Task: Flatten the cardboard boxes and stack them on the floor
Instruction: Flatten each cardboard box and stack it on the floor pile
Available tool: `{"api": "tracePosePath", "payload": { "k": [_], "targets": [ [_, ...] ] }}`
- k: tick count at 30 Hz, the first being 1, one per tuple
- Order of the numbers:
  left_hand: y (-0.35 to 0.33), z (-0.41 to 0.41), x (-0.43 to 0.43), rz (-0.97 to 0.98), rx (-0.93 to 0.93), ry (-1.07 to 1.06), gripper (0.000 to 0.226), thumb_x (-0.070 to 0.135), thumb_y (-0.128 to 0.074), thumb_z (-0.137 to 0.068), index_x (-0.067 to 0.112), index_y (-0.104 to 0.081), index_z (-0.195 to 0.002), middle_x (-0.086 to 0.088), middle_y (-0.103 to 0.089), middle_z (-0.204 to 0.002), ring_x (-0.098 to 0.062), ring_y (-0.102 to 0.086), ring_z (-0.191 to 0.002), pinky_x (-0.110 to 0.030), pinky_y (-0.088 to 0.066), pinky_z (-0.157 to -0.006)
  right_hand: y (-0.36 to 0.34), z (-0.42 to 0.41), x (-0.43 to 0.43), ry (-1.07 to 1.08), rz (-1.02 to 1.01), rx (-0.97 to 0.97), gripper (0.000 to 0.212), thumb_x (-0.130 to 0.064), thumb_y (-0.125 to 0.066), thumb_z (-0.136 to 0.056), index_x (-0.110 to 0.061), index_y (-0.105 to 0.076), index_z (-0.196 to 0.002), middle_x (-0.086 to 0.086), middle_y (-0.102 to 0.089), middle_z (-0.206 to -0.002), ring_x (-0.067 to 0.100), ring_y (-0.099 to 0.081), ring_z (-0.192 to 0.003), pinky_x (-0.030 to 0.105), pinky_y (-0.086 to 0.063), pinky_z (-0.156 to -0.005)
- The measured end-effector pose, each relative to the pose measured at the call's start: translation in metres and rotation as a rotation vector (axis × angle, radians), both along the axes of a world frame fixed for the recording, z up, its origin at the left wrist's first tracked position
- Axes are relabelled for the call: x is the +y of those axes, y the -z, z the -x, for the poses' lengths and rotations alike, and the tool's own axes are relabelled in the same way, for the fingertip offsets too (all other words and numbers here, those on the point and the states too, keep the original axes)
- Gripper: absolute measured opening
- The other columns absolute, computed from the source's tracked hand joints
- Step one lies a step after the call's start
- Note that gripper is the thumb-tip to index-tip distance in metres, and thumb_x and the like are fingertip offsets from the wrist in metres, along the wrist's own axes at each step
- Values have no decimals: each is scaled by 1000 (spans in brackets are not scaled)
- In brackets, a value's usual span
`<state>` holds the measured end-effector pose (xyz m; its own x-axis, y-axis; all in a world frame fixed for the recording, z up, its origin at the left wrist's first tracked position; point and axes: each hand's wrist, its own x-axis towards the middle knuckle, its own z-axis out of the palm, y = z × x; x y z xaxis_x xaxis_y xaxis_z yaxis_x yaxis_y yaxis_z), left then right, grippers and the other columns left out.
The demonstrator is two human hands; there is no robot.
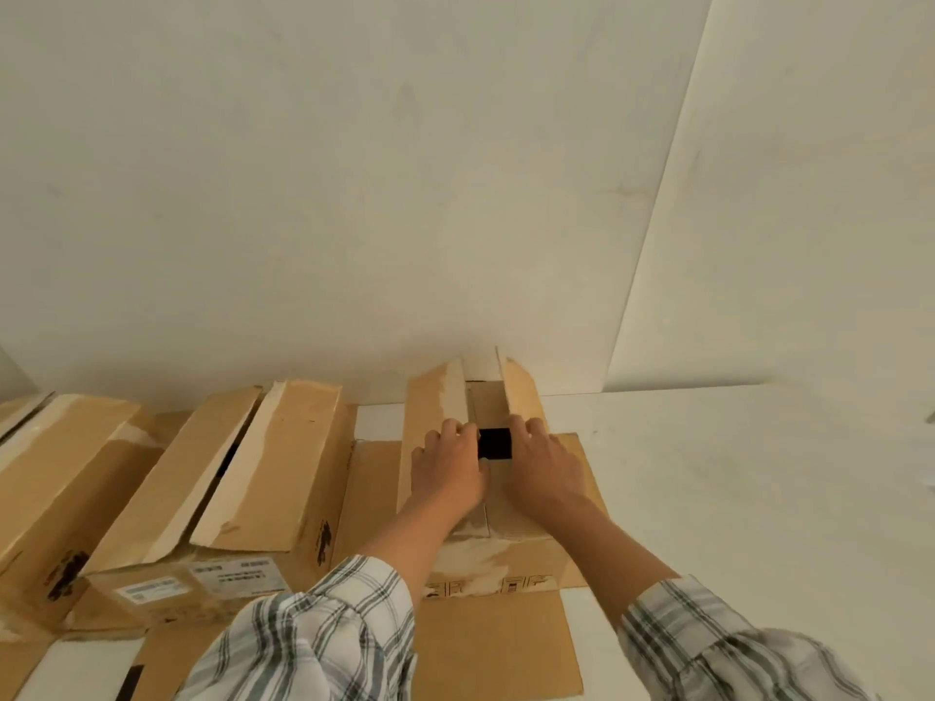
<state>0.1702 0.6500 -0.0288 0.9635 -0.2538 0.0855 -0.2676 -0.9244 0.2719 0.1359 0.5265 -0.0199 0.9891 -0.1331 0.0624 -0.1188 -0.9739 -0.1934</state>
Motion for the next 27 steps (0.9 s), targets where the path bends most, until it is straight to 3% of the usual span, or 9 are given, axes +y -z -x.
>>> {"api": "tracePosePath", "payload": {
  "k": [4, 7, 9, 13, 16, 18, 21, 25, 27],
  "targets": [
    [-8, -13, 0, -83, 9, 1, 41, 18, -60, -90, 22, -51, -130, -3, -41, -137, -26, -42, -120, -40, -42, -97, -23, -3, -35, 127, 268, 5, 46, -14, -56, -91, -17, -44, -135, 7, -41, -130, 26, -50, -113, 38, -45, -85],
    [-23, -28, 16, -103, -4, -28, 39, 12, -61, -86, 19, -54, -124, -5, -41, -133, -26, -44, -116, -41, -44, -96, -17, -2, -59, 190, 451, 139, 51, -20, -55, -93, -18, -42, -142, 12, -23, -153, 33, -18, -143, 51, -25, -111],
    [-34, -38, 39, -117, 1, -48, 36, 17, -57, -91, 18, -52, -126, -6, -40, -133, -27, -45, -116, -41, -46, -93, -6, -2, -68, 176, 528, 221, 51, -27, -47, -98, -17, -36, -148, 11, -15, -160, 34, -1, -149, 56, -9, -117],
    [-36, -41, 64, 29, 15, 95, 46, 35, -52, -95, 32, -42, -140, -5, -32, -143, -27, -42, -125, -42, -49, -93, 19, -4, -66, 182, 452, 277, 46, -25, -46, -98, -18, -41, -143, 9, -39, -147, 31, -23, -141, 44, -31, -109],
    [-27, -26, 43, -35, 101, 353, 44, 49, -44, -96, 45, -44, -140, 6, -20, -157, -28, -22, -142, -52, -27, -113, 34, -9, -58, 205, 261, 310, 45, -18, -49, -96, -18, -42, -140, 7, -46, -137, 27, -40, -129, 37, -49, -89],
    [-19, -13, 27, -201, 139, 449, 43, 58, -34, -97, 42, -58, -130, 8, -23, -159, -28, -13, -147, -55, -9, -116, 39, -14, -54, 212, 205, 306, 41, -18, -48, -96, -17, -45, -137, 7, -50, -132, 26, -47, -123, 36, -51, -82],
    [-16, -5, 20, -359, 58, 413, 61, 65, -25, -93, 29, -74, -93, 8, -54, -137, -26, -21, -143, -61, 4, -113, 41, -21, -54, 215, 177, 287, 35, -22, -43, -97, -14, -50, -131, 6, -56, -125, 26, -53, -116, 33, -49, -78],
    [-45, -16, 47, -415, -156, 167, 43, 55, -39, -90, 25, -69, -84, 6, -61, -108, -23, -39, -121, -56, -20, -105, 46, -27, -58, 208, 171, 274, 33, -27, -43, -98, -13, -53, -126, 6, -60, -115, 24, -60, -103, 30, -46, -70],
    [-58, -21, 68, -451, -126, 41, 24, 44, -51, -88, 25, -64, -82, 4, -59, -99, -23, -37, -112, -46, -29, -96, 49, -29, -60, 204, 161, 269, 29, -24, -45, -97, -13, -53, -123, 5, -61, -111, 23, -61, -99, 30, -47, -70]
  ]
}}
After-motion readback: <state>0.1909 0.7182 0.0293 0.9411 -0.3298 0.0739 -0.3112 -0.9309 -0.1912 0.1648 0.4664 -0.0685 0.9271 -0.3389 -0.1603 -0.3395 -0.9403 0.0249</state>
